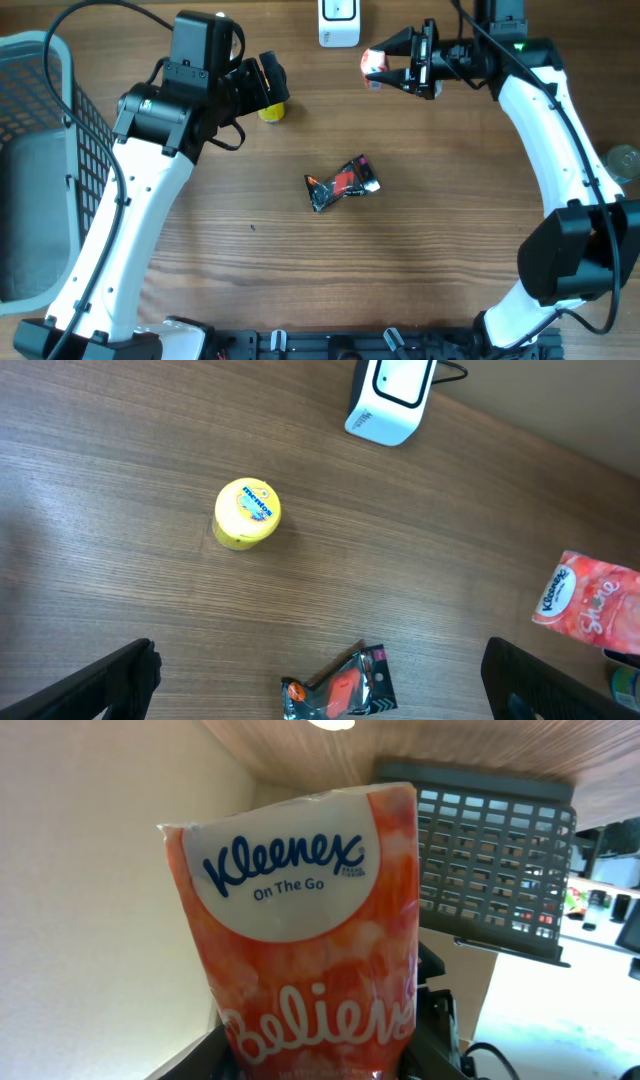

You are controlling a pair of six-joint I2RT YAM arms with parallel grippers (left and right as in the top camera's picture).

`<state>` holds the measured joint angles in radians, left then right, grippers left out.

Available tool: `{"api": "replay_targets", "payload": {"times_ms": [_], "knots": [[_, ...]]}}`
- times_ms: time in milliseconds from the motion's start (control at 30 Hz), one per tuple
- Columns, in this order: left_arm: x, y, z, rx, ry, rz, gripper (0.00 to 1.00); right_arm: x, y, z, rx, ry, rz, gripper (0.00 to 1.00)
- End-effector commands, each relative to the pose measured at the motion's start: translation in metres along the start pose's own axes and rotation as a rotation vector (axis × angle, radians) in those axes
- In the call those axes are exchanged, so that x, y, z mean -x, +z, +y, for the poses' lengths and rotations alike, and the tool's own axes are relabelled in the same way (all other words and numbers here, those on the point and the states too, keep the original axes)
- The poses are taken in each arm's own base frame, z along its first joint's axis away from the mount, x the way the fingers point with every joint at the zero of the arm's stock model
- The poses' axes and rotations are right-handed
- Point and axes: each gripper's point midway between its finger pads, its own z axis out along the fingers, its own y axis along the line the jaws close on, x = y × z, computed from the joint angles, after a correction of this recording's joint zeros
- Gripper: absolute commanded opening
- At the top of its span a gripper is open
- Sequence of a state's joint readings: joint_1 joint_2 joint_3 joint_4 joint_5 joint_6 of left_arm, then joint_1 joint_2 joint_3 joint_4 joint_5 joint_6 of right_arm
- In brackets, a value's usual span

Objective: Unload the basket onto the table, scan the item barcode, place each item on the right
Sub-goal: 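Lift the Kleenex pack with the right gripper and raise it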

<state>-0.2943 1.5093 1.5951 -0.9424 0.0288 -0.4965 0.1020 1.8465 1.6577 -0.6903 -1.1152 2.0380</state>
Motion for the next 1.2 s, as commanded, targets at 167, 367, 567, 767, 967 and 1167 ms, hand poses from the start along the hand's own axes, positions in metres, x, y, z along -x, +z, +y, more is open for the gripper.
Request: {"api": "replay_targets", "payload": {"times_ms": [167,367,567,767,967,1167], "knots": [[-0.005,0.004,0.002,0.0,-0.018,0.026,1.0,0.002,-0.003,0.001,0.008,0.002,-0.017,0.24],[-0.006,0.004,0.002,0.0,-0.032,0.027,1.0,0.0,-0.003,0.0,0.003,0.018,-0.007,0.27],[-0.01,0.003,-0.003,-0.03,-0.045,0.051,1.0,0.006,-0.008,0.003,0.009,0.059,0.0,0.25],[-0.011,0.003,-0.004,-0.033,-0.045,0.057,1.0,0.01,-0.009,0.004,-0.007,0.085,0.034,0.26],[-0.013,0.003,-0.002,-0.028,-0.049,0.065,1.0,0.023,-0.004,0.004,-0.019,0.114,0.031,0.26],[-0.016,0.003,-0.001,-0.019,-0.05,0.076,1.0,0.04,0.005,0.002,-0.054,0.166,0.051,0.27]]}}
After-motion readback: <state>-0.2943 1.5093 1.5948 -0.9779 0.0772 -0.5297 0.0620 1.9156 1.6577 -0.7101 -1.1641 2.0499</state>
